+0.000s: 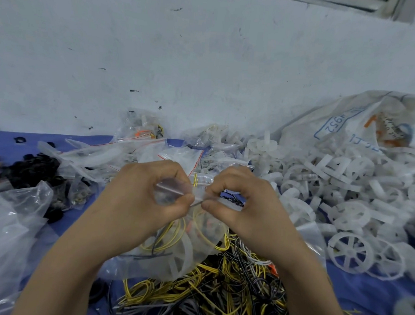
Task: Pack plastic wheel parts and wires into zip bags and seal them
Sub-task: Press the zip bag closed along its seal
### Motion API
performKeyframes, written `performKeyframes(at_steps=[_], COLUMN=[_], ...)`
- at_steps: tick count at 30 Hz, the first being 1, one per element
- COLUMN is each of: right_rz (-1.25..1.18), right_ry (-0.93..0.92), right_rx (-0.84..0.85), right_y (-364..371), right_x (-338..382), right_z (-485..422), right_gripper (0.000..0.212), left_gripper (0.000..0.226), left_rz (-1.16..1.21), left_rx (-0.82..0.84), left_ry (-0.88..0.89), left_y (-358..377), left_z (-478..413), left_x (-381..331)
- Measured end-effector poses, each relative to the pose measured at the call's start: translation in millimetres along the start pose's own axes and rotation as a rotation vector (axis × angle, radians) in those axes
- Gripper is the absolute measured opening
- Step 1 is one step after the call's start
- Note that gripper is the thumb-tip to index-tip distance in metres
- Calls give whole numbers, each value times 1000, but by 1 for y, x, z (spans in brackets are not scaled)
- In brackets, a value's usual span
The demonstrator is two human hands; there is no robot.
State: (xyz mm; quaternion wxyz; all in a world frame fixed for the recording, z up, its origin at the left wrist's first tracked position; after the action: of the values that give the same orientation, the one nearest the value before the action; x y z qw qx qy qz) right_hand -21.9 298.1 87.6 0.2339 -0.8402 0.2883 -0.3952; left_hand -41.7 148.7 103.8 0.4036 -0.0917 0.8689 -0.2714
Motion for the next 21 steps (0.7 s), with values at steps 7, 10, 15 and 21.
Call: performKeyframes(at_steps=[7,10,15,21], right_rz=[-23,11,63,35], right_ry=[57,33,0,28], right_rx=[10,17,30,39], right_y=[-1,-2,3,2], right_x=[-8,-7,-2,-9], right_z=[1,1,-1,0], right_gripper=[17,16,18,15], left_gripper=[6,5,9,10], left_rz=[-3,-21,-125,-136], left_rx=[33,37,46,34], left_ry=[7,11,44,46], left_y=[0,-1,-1,-4], left_z=[0,0,1,2], left_x=[2,1,-3,-3])
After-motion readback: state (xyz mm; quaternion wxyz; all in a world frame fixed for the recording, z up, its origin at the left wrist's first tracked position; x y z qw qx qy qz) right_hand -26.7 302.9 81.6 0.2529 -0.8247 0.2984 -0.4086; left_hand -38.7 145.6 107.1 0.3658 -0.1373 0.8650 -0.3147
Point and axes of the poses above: each hand's wrist, its own z-axis away from the middle knuckle, its own y-axis out of the palm, x = y × z, the point moved 6 cm from there along -z, towards the middle knuckle, and after that the axes turned 6 degrees about z, right-handed, at the moved point
